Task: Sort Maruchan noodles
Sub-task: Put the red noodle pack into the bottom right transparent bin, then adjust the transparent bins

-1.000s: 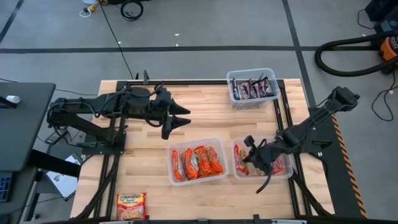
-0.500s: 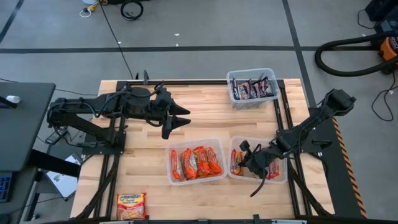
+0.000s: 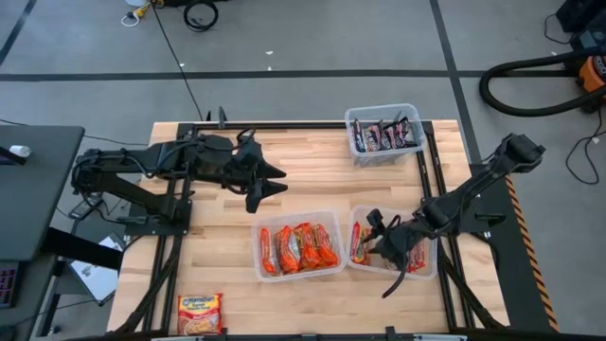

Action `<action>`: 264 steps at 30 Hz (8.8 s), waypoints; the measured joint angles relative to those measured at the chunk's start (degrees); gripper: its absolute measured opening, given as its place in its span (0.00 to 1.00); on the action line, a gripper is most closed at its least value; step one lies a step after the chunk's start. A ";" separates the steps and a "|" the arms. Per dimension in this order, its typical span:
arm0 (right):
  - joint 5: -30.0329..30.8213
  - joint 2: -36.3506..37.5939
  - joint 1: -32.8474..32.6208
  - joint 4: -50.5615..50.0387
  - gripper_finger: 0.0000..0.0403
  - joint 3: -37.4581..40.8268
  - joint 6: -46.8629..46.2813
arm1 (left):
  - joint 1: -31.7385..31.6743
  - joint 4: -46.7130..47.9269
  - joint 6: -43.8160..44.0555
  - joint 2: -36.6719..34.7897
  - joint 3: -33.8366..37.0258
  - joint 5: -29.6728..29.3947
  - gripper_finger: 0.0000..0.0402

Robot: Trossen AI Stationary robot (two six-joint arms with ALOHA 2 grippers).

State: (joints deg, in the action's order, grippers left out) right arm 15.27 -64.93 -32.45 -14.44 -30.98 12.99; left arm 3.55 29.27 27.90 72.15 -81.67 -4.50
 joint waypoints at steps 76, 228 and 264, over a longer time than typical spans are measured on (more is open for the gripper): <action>25.44 16.55 5.02 -29.57 0.73 -33.55 -8.88 | 51.07 0.41 50.84 11.94 37.85 28.84 0.05; -27.19 1.35 3.41 -44.98 0.60 -27.59 13.57 | 18.38 15.89 6.27 9.71 -15.40 -39.33 0.51; -22.61 -20.57 -6.97 -58.63 0.69 -44.04 -60.45 | 16.36 28.12 -1.60 33.31 -15.39 -10.27 0.51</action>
State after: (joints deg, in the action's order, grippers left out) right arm -7.35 -85.50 -39.41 -73.07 -75.03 -47.46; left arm 19.92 57.39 26.30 105.46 -97.06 -14.77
